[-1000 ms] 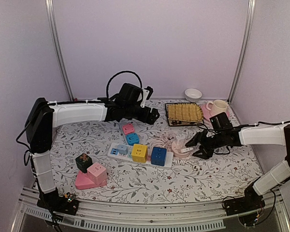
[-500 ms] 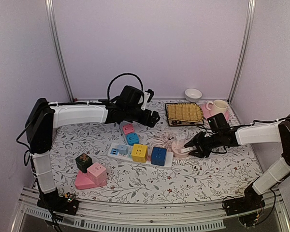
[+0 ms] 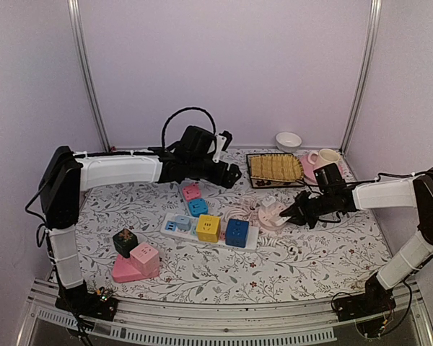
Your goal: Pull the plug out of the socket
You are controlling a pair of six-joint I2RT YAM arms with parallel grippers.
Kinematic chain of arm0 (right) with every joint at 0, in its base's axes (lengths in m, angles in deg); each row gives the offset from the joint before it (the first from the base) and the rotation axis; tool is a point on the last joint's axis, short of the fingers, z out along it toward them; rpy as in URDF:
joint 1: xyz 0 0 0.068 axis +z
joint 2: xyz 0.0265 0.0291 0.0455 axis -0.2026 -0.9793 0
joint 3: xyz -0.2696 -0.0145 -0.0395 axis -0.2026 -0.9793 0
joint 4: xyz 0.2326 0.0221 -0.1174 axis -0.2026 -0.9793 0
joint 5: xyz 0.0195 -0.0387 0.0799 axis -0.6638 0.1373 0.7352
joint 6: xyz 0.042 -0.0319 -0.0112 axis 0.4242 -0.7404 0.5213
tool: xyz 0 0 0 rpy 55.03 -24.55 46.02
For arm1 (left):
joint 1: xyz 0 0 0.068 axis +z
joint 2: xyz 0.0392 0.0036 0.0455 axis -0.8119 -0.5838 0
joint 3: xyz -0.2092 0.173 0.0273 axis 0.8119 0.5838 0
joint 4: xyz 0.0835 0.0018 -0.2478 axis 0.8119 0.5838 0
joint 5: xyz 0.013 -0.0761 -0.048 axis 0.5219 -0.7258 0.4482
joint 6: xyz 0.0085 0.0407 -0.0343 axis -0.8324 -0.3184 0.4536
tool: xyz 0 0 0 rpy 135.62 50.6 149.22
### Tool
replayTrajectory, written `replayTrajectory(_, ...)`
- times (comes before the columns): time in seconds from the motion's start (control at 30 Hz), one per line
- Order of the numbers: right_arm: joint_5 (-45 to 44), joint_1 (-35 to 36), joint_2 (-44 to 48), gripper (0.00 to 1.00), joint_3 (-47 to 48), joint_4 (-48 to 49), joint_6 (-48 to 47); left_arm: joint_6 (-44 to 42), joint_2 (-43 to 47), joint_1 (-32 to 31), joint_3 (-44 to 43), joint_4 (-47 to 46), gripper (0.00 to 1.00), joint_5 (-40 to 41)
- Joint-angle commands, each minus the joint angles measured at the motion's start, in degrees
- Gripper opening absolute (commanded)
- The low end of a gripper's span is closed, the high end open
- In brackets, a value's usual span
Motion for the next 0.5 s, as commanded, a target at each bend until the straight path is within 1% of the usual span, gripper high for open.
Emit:
replayTrajectory(0.0, 1.3, -4.9, 0.2, 0.06, 1.2, -3.6, -5.1, -1.7, -3.5, -1.5, -3.1, 0.4, 0.97, -2.2)
replayTrajectory(0.17, 4.3, -10.1, -1.5, 0.04, 3.8, -9.4, -14.6, -3.4, -6.6, -2.5, -6.9, 2.8, 0.97, -4.1)
replayTrajectory(0.23, 5.8, -12.0, -3.2, 0.04, 5.4, -12.6, -19.4, -4.0, -7.9, -2.8, -8.6, 4.0, 0.97, -4.6)
replayTrajectory(0.27, 6.7, -12.9, -4.3, 0.05, 6.5, -14.3, -23.3, -4.3, -8.4, -3.0, -9.2, 4.4, 0.97, -4.9)
replayTrajectory(0.37, 6.1, -14.0, -8.4, 0.04, 11.1, -21.7, -32.6, -4.8, -9.7, -3.4, -10.8, 5.4, 0.97, -5.8)
replayTrajectory(0.4, 4.5, -14.1, -10.5, 0.04, 13.0, -25.1, -37.6, -4.9, -10.1, -3.4, -11.2, 5.8, 0.97, -6.1)
replayTrajectory(0.47, 3.3, -14.2, -12.7, 0.04, 15.3, -28.4, -42.7, -5.2, -10.8, -3.4, -12.1, 6.3, 0.97, -6.5)
